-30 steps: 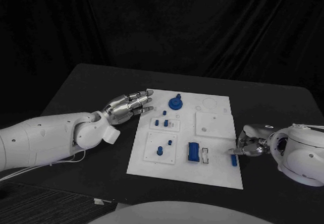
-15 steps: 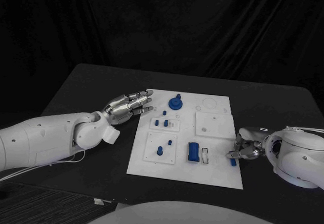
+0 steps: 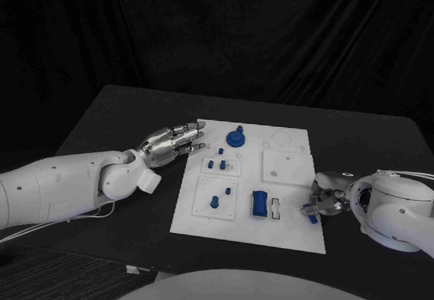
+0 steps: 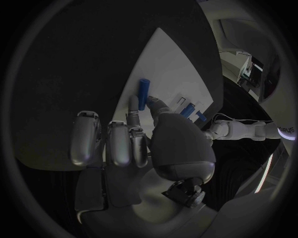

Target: Assemble the parts on the task board

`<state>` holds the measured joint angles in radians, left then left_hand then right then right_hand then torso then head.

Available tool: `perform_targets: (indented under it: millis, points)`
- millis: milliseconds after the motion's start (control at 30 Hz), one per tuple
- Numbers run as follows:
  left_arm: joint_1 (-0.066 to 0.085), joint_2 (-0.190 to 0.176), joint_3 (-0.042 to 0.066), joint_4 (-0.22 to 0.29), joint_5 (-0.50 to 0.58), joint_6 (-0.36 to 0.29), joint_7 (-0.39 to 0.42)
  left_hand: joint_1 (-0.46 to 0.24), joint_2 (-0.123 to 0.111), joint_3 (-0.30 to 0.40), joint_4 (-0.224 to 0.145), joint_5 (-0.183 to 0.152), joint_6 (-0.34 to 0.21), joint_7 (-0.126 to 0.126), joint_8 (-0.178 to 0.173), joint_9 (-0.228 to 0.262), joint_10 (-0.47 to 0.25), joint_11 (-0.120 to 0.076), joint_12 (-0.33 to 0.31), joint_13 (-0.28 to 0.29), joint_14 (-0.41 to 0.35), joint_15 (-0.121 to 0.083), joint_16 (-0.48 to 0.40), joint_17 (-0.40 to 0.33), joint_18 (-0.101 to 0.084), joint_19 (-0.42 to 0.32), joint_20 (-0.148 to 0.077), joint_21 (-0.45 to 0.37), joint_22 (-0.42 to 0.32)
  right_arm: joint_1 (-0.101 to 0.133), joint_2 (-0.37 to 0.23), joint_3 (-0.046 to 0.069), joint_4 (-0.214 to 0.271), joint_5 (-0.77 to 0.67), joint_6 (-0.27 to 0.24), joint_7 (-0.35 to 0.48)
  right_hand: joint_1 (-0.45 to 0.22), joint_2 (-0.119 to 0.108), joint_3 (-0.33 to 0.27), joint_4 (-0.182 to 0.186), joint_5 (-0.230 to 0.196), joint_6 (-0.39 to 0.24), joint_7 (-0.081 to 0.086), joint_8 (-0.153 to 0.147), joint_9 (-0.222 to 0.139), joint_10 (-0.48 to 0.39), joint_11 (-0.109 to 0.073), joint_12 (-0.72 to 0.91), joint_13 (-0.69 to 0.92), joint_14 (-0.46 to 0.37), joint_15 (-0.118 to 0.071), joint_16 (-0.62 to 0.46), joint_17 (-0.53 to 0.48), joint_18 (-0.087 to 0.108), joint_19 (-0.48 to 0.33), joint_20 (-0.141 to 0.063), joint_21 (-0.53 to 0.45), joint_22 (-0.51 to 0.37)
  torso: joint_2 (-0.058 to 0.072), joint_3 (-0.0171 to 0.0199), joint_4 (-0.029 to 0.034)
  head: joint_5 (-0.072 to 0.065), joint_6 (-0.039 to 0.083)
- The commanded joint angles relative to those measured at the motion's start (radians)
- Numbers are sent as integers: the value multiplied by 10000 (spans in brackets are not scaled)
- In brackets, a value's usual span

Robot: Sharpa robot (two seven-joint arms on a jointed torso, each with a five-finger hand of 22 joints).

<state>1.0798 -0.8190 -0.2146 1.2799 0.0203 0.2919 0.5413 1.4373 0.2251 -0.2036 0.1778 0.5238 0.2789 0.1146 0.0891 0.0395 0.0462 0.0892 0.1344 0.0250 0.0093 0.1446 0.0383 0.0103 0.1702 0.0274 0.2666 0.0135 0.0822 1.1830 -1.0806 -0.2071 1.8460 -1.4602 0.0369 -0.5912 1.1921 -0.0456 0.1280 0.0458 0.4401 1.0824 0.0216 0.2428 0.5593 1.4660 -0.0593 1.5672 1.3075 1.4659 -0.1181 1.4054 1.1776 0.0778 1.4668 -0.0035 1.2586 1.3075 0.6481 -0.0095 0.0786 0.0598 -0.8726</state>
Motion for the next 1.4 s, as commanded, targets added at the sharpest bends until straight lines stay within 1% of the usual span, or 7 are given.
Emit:
perform_targets:
  millis: [33, 233, 300, 333, 533, 967, 1400]
  points:
    - [-20, 10, 9, 10, 52, 134, 144, -34, 68, -11, -76, 37, -3, 36, 52, 8, -4, 95, 44, 14, 22, -72, 43, 7, 112, 54, -18, 48, -9, -61, 60, -19, 31, 143, -115, -137, 324, 15, 162, -288, 339, -116, 34, -125, -82, 1048, 54, 36, 2633, 416, 39, -81, -49, -98, 14, 6, -61, 1718, 1, -1, 2, 1, 0]
    - [-31, 5, 9, 12, 52, 141, 147, -34, 68, -11, -76, 37, -3, 36, 52, 8, -4, 95, 44, 14, 22, -72, 43, 7, 112, 54, -18, 48, -9, -78, 186, -18, 63, 290, -631, -81, 799, 20, 631, -1007, 850, -168, 179, -304, -208, 1048, 176, 36, 2633, 414, 131, -91, -67, -95, 3, 75, -104, 1712, 4, -2, 2, -6, 0]
    - [-34, 3, 9, 13, 52, 144, 147, -34, 68, -11, -76, 37, -3, 36, 52, 8, -4, 95, 44, 14, 22, -72, 43, 7, 112, 54, -18, 48, -9, -82, 205, -17, 86, 443, -861, -58, 1008, 36, 1070, -1355, 131, -164, 261, -385, -287, 1048, 237, 36, 2633, 416, 175, -79, -45, -94, 1, 97, -108, 1715, 4, -2, 0, 4, 0]
    - [-35, 2, 9, 14, 52, 145, 147, -34, 68, -11, -76, 37, -3, 36, 52, 8, -4, 95, 44, 14, 22, -72, 43, 7, 112, 54, -18, 48, -9, -83, 206, -17, 94, 543, -935, -50, 978, 28, 1183, -1403, 83, -145, 281, -404, -314, 1048, 255, 36, 2633, 418, 189, -74, -38, -95, 1, 112, -107, 1716, 3, -1, -2, 13, 0]
    - [-43, -2, 9, 7, 52, 155, 134, -32, 72, -6, -83, 40, -25, 41, 46, 4, -6, 103, 43, 13, 21, -74, 42, 6, 112, 53, -18, 48, -10, -82, 137, -14, 161, 2641, -1653, 57, 324, -200, 2527, -1948, 441, 158, 354, -693, -821, 1048, 318, 36, 2633, 446, 258, 25, 115, -112, 46, 206, 16, 1754, -3, 6, 0, 23, 0]
    - [-48, 3, 9, 2, 52, 143, 110, -32, 78, -1, -88, 41, -28, 44, 46, 4, -4, 110, 54, 14, 20, -76, 43, 7, 112, 57, -18, 50, -1, 8, 223, -11, -81, 7741, -2599, 219, -576, -141, 2914, -1830, 768, 278, 273, -736, -1014, 1048, 260, 36, 2633, 480, 217, 137, 271, -119, 73, 182, 93, 1767, -5, -2, -1, 35, 0]
    - [-50, 40, 9, -17, 52, 177, 102, -34, 82, 2, -94, 41, -45, 47, 43, 1, -2, 120, 59, 15, 19, -77, 42, 6, 112, 57, -17, 49, -5, 7, 499, -13, -334, 8138, -2906, 242, -838, -120, 2941, -1736, 709, 156, 282, -791, -1061, 1048, 268, 36, 2633, 466, 219, 116, 206, -108, 51, 179, 37, 1748, 6, -4, 14, 11, 0]
